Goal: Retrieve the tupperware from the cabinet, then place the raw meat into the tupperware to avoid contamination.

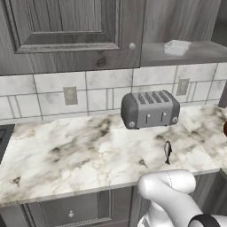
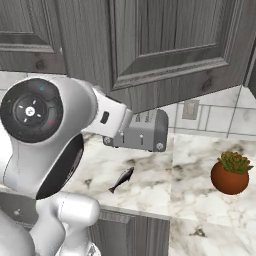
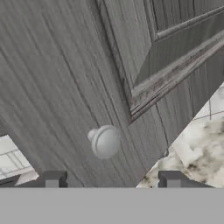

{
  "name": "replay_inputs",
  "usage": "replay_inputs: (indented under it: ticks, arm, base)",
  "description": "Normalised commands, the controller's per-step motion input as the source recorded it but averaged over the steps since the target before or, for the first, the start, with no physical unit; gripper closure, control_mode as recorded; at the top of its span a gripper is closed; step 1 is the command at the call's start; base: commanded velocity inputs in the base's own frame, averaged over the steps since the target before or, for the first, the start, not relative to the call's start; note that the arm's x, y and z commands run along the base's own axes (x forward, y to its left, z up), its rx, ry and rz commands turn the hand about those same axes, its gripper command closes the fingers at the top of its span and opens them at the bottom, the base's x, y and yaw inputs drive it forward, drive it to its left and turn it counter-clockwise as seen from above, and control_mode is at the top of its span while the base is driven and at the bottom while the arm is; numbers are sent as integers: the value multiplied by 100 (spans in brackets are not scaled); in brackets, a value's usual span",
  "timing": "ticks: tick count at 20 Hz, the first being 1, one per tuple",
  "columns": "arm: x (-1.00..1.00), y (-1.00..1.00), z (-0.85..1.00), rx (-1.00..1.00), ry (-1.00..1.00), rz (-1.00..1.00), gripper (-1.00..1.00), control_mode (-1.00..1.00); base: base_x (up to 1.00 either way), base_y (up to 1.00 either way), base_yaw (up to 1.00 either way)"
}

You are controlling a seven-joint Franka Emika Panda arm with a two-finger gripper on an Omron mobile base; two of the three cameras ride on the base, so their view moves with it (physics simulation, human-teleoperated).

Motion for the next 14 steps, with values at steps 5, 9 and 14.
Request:
replay_inputs:
  ticks: [5, 9, 14]
  arm:
    - [-66, 2, 11, -2, 0, -12, -100, -100]
    - [-42, 51, 25, -20, 3, -8, -100, -100]
    - [-13, 75, 12, -29, 11, -3, -100, -100]
  base:
    - [0, 0, 0]
    - [0, 0, 0]
    - [0, 0, 0]
